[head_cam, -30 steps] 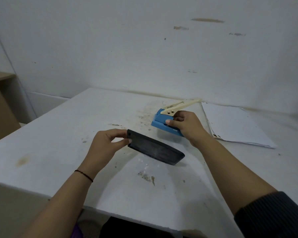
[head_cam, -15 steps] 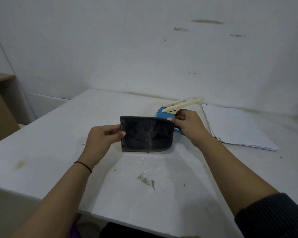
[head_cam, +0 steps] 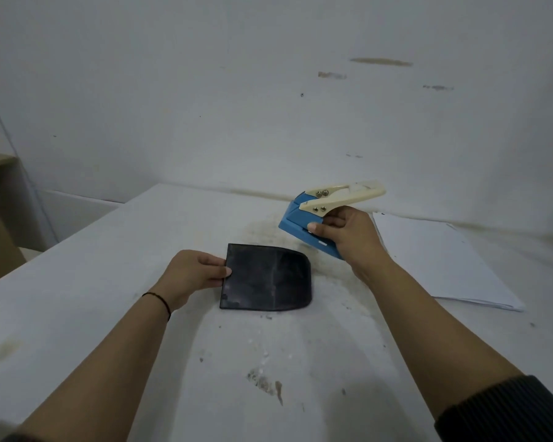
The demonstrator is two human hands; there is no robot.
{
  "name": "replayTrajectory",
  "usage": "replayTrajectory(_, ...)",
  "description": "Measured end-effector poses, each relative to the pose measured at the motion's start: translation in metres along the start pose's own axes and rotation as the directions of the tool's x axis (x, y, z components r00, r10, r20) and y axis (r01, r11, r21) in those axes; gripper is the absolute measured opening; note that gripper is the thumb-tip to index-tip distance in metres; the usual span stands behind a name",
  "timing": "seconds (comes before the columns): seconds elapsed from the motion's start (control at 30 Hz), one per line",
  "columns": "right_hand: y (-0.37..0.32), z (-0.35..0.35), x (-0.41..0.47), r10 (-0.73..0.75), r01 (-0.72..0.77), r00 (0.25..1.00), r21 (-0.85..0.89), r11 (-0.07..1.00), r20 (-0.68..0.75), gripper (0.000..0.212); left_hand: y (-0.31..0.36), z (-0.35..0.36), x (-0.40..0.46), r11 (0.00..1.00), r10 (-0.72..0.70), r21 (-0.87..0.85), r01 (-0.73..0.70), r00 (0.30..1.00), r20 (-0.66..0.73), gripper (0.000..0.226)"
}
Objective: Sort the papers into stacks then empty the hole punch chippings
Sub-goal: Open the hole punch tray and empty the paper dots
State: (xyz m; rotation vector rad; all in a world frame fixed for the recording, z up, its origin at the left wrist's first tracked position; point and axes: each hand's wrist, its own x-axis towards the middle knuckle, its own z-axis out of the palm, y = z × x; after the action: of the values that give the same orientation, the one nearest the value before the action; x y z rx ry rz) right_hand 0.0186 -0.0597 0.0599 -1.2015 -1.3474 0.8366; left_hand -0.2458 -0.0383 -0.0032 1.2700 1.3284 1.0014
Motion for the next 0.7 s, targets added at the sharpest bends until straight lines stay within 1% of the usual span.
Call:
replayTrajectory(0.1, -0.002, 0.003, 0.004, 0.014, -0.015, 0.998, 0.025, 1.000, 0.054, 0.027, 0.004, 0.012, 0.008, 0.999, -0.023, 0.039, 0.024, 1.000, -0.014, 0.008)
replayTrajectory(0.27, 0.002, 0.016, 0.003, 0.029, -0.029, 0.987, 0.000, 1.000, 0.161, 0.030, 0.007, 0.034, 0.016, 0.994, -0.013, 0.109, 0.018, 0.999, -0.041, 0.011)
replayTrajectory(0.4, 0.013, 0.028, -0.002, 0.035, -0.027, 0.982, -0.044, 0.999, 0.188, 0.031, 0.005, 0.045, 0.015, 0.958, 0.034, 0.287, -0.004, 0.995, -0.099, 0.011)
replayTrajectory(0.47, 0.019, 0.034, -0.006, 0.052, -0.035, 0.977, -0.084, 0.996, 0.208, 0.032, 0.005, 0.046, 0.013, 0.929, 0.079, 0.368, -0.031, 0.990, -0.114, 0.016)
replayTrajectory(0.53, 0.026, 0.039, -0.010, 0.081, -0.052, 0.973, -0.138, 0.989, 0.215, 0.034, 0.004, 0.048, 0.012, 0.897, 0.127, 0.436, -0.074, 0.987, -0.094, 0.018)
replayTrajectory(0.6, 0.033, 0.043, -0.014, 0.105, -0.065, 0.971, -0.185, 0.981, 0.217, 0.036, 0.007, 0.048, 0.008, 0.861, 0.169, 0.495, -0.117, 0.984, -0.061, 0.011)
replayTrajectory(0.7, 0.040, 0.045, -0.018, 0.116, -0.075, 0.970, -0.191, 0.979, 0.214, 0.037, 0.009, 0.044, 0.004, 0.792, 0.222, 0.572, -0.212, 0.974, 0.054, 0.031)
